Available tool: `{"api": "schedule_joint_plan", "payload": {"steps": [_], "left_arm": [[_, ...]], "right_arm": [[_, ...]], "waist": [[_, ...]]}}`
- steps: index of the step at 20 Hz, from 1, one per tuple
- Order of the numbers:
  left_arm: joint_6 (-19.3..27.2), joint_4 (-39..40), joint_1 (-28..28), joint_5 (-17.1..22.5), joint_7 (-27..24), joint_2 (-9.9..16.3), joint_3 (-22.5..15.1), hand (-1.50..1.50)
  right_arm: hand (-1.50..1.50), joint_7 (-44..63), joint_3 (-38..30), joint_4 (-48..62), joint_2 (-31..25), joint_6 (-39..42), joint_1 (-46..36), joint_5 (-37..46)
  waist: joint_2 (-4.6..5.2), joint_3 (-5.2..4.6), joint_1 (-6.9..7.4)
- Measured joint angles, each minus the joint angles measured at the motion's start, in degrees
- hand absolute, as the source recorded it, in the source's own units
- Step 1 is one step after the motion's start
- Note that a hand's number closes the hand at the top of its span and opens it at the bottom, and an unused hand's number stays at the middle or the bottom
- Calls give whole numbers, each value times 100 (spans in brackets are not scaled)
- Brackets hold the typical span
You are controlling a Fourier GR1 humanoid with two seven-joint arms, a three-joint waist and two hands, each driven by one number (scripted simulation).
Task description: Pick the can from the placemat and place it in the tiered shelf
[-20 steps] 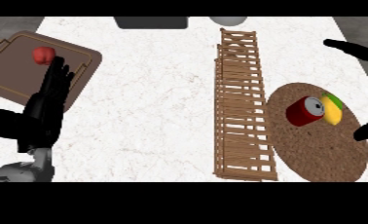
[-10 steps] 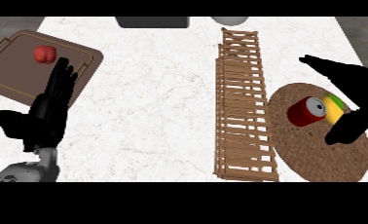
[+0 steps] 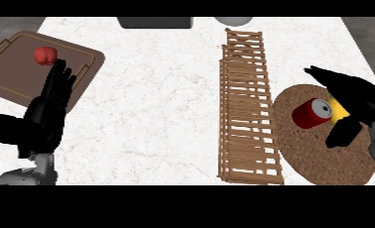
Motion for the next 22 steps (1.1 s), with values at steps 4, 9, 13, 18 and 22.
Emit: {"api": "schedule_joint_plan", "payload": {"steps": [4, 9, 13, 18, 22], "left_arm": [[-142, 40, 92, -100, -143, -137, 72, 0], [-329, -8, 15, -124, 11, -156, 279, 0], [-404, 69, -20, -228, -1, -268, 359, 0], [-452, 77, -64, -356, 41, -430, 407, 0], [-509, 62, -40, -471, 19, -530, 432, 0]], "right_arm": [[-150, -383, -179, 363, 245, -3, -19, 359], [-150, -806, -314, 727, 458, -68, 90, 815], [-150, -1173, -490, 1001, 606, -221, 179, 1121], [-150, -1689, -673, 1500, 843, -461, 120, 1443], [-150, -1920, -768, 1684, 1055, -619, 123, 1687]], "waist": [[2, 1, 0], [1, 0, -4], [1, 1, -7], [2, 1, -5], [1, -1, -3]]}}
